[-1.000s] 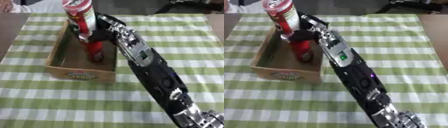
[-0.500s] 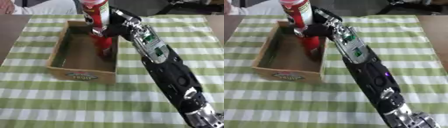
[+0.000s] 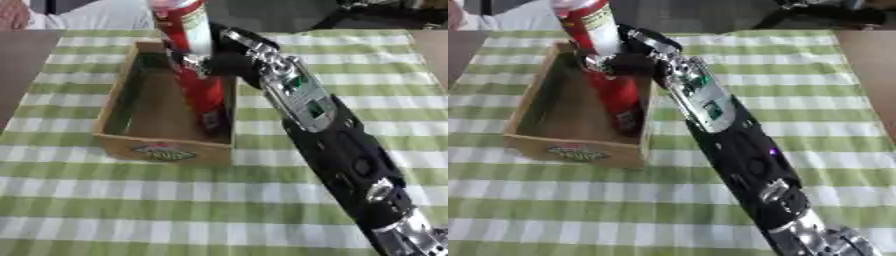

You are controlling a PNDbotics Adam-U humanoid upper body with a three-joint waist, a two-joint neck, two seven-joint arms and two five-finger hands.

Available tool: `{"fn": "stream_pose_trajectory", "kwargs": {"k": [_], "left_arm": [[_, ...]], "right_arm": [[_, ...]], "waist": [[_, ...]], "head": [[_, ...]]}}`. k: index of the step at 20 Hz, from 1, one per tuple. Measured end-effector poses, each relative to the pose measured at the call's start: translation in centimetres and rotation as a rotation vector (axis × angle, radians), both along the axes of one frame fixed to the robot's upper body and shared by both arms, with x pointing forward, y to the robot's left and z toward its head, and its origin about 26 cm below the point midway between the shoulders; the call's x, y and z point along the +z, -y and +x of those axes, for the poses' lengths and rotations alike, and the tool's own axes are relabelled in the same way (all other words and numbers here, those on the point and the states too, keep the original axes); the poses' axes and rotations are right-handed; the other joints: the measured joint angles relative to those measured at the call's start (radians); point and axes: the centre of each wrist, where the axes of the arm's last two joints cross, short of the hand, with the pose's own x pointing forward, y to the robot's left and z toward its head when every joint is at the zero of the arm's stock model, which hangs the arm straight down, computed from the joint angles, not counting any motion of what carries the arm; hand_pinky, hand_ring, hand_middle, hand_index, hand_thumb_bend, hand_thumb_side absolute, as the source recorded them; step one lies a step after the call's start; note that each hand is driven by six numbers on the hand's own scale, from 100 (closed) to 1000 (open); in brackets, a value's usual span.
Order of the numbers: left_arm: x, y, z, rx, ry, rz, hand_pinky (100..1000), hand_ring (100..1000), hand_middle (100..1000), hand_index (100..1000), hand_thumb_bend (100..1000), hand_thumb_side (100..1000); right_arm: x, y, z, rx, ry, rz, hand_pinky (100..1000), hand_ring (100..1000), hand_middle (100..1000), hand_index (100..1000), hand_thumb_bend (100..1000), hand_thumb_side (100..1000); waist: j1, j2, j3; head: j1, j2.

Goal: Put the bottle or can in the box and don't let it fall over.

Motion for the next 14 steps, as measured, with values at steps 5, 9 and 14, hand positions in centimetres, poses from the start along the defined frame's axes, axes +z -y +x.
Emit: {"fn": "stream_pose_trajectory", "kwargs": {"k": [5,9,14], "left_arm": [[0.0,0.0,0.0,0.0,0.0,0.0,680,698,643,717,285,588],[0.0,0.0,0.0,0.0,0.0,0.0,681,698,643,717,273,573],[-0.01,-0.01,0.0,0.0,0.0,0.0,681,698,643,717,274,574]], "right_arm": [[0.17,0.23,0.05,0.021,0.01,0.005,1000,1000,1000,1000,100,100],[0.36,0.21,-0.08,0.044,-0.002,0.006,1000,1000,1000,1000,100,100],[0.58,0.33,-0.14,0.029,-0.026,0.021,1000,1000,1000,1000,100,100]], "waist": [[0.0,0.0,0.0],[0.0,0.0,0.0],[0.0,0.0,0.0]], "head": [[0.0,0.0],[0.0,0.0],[0.0,0.0]]}}
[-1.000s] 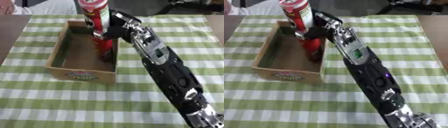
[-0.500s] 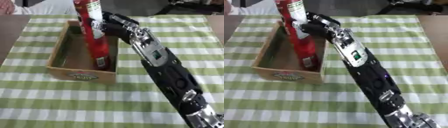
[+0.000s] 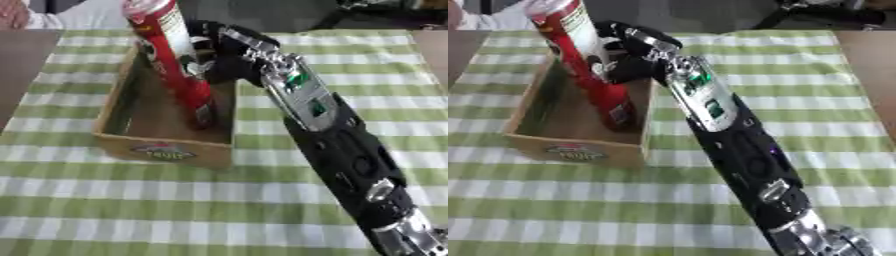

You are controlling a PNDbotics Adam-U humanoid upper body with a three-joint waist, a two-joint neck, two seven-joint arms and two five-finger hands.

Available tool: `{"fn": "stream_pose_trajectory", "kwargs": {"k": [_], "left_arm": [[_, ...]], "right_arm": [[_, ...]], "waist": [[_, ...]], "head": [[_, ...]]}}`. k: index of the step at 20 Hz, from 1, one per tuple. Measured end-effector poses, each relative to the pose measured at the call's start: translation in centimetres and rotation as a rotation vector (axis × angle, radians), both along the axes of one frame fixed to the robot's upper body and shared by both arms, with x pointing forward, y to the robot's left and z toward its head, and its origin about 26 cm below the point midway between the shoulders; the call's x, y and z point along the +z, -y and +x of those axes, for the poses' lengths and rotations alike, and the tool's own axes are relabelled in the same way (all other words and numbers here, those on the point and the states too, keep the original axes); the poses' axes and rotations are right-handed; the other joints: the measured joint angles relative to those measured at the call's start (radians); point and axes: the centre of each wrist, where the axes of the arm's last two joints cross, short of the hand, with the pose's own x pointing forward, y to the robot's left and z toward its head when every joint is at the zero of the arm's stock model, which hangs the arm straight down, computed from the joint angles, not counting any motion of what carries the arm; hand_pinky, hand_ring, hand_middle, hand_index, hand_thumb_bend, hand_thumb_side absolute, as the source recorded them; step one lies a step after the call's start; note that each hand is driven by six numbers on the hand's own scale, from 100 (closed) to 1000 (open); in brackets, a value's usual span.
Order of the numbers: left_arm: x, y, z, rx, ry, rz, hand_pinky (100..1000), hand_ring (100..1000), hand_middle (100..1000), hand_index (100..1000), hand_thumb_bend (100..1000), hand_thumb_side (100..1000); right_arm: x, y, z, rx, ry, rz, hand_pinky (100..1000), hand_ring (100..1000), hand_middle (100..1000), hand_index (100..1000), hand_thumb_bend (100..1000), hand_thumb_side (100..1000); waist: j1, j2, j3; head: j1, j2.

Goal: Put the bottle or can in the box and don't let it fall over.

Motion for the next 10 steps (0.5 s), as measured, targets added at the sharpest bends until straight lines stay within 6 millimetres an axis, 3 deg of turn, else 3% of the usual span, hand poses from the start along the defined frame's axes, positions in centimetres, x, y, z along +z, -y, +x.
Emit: {"fn": "stream_pose_trajectory", "kwargs": {"k": [4,10], "left_arm": [[-0.1,-0.1,0.0,0.002,-0.003,0.0,682,697,643,717,274,574],[-0.2,-0.1,-0.1,0.005,-0.007,0.001,683,697,644,718,274,574]], "right_arm": [[0.6,0.6,-0.2,-0.006,0.008,0.016,1000,1000,1000,1000,100,100],[2.1,3.3,-0.7,-0.035,0.051,0.036,1000,1000,1000,1000,100,100]], "waist": [[0.0,-0.001,-0.001],[-0.002,-0.005,-0.008]], "head": [[0.005,0.0],[0.015,0.008]]}}
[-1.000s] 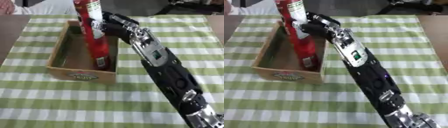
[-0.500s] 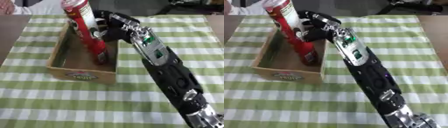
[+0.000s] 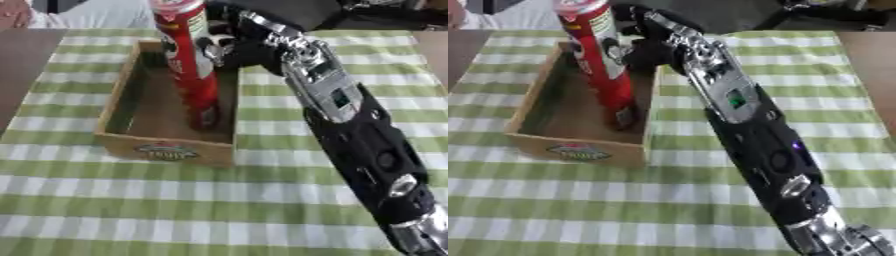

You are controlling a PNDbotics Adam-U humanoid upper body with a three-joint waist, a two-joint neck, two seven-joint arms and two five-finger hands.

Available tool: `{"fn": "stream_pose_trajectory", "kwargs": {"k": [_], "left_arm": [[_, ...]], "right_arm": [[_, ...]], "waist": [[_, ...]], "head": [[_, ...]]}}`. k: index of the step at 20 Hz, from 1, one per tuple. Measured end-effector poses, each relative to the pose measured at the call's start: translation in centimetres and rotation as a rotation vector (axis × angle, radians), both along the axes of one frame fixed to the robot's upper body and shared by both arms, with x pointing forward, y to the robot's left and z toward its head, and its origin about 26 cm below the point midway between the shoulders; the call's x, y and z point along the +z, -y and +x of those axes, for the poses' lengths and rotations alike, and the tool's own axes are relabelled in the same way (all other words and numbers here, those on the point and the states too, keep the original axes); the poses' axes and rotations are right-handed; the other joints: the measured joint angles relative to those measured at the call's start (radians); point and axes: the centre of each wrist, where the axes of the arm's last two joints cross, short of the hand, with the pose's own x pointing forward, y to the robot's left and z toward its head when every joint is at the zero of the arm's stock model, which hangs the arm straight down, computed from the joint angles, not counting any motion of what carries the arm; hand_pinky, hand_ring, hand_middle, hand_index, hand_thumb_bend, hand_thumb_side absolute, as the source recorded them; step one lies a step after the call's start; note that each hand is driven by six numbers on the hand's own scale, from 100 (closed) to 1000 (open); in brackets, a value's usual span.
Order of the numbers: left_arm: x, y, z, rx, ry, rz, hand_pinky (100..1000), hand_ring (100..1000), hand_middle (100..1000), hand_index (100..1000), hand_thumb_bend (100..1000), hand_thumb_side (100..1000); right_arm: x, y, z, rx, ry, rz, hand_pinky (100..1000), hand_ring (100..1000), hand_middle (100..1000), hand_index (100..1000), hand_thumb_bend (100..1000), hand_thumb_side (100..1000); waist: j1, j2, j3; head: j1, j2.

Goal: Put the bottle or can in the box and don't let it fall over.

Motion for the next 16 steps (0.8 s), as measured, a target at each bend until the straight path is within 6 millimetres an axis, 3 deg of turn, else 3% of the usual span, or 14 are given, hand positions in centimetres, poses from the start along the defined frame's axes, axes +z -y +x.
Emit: {"fn": "stream_pose_trajectory", "kwargs": {"k": [16], "left_arm": [[-0.2,-0.4,-0.1,0.013,-0.009,0.009,685,696,645,719,271,574]], "right_arm": [[3.4,5.1,-1.2,-0.112,0.097,0.097,1000,1000,1000,1000,100,125]], "waist": [[0.007,-0.009,-0.013]], "head": [[0.011,0.001]]}}
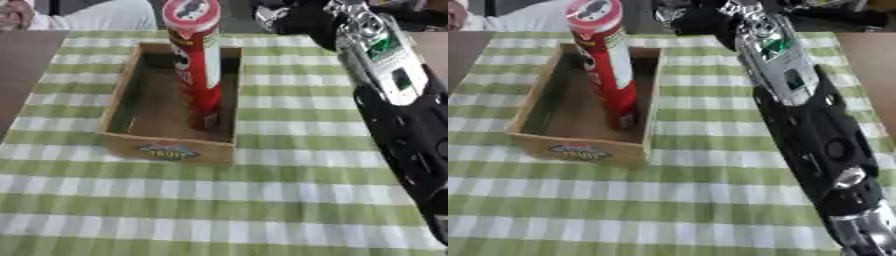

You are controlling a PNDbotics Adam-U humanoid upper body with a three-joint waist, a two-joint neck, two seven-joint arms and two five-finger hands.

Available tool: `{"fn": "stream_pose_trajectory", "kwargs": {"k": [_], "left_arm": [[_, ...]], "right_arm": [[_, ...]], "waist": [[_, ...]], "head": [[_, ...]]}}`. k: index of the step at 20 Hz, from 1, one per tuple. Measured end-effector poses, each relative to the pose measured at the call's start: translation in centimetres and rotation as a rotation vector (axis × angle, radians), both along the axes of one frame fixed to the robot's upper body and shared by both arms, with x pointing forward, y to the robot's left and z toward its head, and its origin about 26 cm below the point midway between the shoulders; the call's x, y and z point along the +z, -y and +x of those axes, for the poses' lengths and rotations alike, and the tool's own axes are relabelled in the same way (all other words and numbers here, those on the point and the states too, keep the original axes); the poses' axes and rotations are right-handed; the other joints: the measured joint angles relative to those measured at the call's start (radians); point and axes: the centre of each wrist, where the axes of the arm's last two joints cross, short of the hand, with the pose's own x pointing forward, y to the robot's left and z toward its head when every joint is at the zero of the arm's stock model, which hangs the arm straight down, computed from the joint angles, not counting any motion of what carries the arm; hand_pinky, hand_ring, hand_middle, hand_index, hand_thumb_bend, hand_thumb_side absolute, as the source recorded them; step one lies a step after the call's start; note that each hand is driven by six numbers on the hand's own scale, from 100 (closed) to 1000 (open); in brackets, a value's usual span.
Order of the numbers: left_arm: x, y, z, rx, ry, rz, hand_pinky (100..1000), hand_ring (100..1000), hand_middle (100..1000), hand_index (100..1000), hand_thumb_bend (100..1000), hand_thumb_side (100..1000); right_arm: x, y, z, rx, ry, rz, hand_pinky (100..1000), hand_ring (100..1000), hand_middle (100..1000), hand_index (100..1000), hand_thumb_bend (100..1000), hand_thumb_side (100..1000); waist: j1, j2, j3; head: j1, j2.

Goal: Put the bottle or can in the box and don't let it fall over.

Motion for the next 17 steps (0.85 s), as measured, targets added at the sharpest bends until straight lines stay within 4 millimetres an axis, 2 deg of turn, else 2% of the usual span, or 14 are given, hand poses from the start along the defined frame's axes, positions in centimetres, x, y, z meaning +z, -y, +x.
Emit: {"fn": "stream_pose_trajectory", "kwargs": {"k": [3,5,6,7,15,17], "left_arm": [[-0.1,-0.1,-0.1,0.002,-0.004,0.001,686,696,645,719,271,574],[-0.1,-0.1,-0.1,0.003,-0.005,0.002,686,696,645,719,271,575],[-0.2,-0.1,-0.1,0.004,-0.005,0.003,686,695,644,719,270,576],[-0.2,-0.1,-0.1,0.005,-0.006,0.003,686,695,644,719,270,577],[-0.3,-0.3,-0.2,0.01,-0.012,0.012,688,695,644,719,268,577],[-0.3,-0.3,-0.2,0.008,-0.014,0.014,688,695,644,719,267,577]], "right_arm": [[0.8,1.6,-0.7,-0.044,0.034,0.041,1000,1000,1000,1000,100,312],[1.1,2.8,-1.3,-0.08,0.059,0.065,1000,1000,1000,1000,100,360],[1.1,3.4,-1.6,-0.1,0.068,0.074,1000,1000,1000,1000,100,428],[1.1,4.0,-2.0,-0.121,0.076,0.082,1000,1000,1000,1000,100,452],[-0.7,8.5,-4.7,-0.268,0.098,0.1,957,1000,976,996,100,512],[-1.3,9.4,-5.3,-0.294,0.101,0.115,949,986,942,980,100,517]], "waist": [[0.002,-0.007,-0.008],[0.002,-0.01,-0.014],[0.002,-0.01,-0.018],[0.002,-0.01,-0.021],[0.008,-0.011,-0.041],[0.009,-0.011,-0.042]], "head": [[0.005,0.004],[0.009,0.008],[0.01,0.009],[0.013,0.009],[0.032,0.016],[0.036,0.016]]}}
